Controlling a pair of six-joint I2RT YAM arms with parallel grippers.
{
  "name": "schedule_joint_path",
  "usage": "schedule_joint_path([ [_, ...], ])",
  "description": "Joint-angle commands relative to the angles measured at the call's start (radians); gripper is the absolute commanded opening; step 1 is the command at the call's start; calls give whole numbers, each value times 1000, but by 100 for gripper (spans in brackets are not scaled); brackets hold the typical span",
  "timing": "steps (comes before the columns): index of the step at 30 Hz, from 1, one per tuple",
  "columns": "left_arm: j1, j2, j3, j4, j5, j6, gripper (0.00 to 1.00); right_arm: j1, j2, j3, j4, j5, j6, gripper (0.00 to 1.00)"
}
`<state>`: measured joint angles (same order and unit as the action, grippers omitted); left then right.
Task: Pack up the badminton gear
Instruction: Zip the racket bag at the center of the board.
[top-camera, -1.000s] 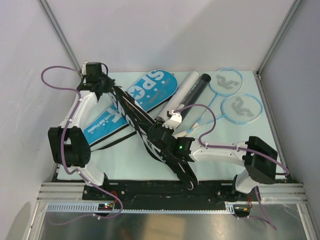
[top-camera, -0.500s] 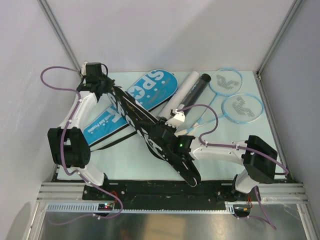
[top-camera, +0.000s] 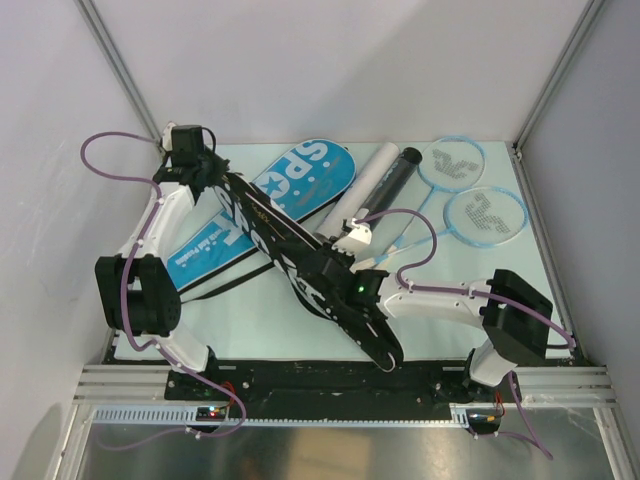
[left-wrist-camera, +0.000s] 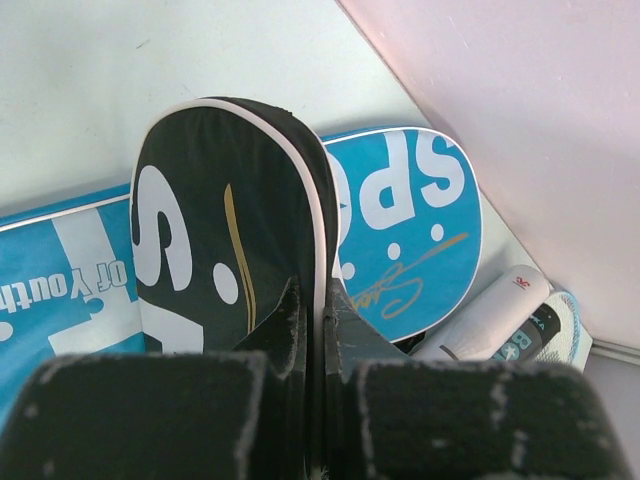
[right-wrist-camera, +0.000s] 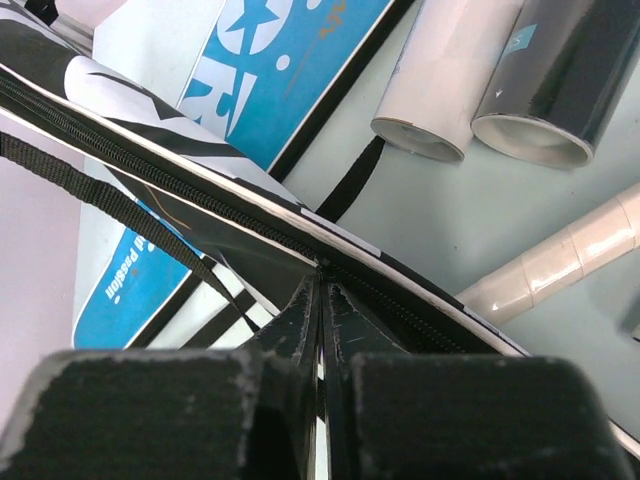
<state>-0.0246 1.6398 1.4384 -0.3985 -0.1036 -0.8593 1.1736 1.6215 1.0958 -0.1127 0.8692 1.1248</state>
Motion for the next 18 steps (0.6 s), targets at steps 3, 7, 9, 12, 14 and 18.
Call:
schedule_joint_path([
  [3,8,-67,17,-18,-3,30,0,-11,-25,3,-91,81,-66,0],
  [7,12,-68,35,-18,-26,22,0,-7,-60,1,-204,26,-87,0],
  [9,15,-70,45,-19,-33,18,0,-1,-89,-10,-263,2,-84,0],
  [12,18,-73,53,-19,-36,8,0,18,-151,-37,-350,-38,-79,0],
  [14,20,-79,55,-18,-40,2,0,37,-201,-63,-412,-58,-61,0],
  [18,21,-90,58,-18,-51,-11,0,104,-290,-114,-569,-67,30,0],
])
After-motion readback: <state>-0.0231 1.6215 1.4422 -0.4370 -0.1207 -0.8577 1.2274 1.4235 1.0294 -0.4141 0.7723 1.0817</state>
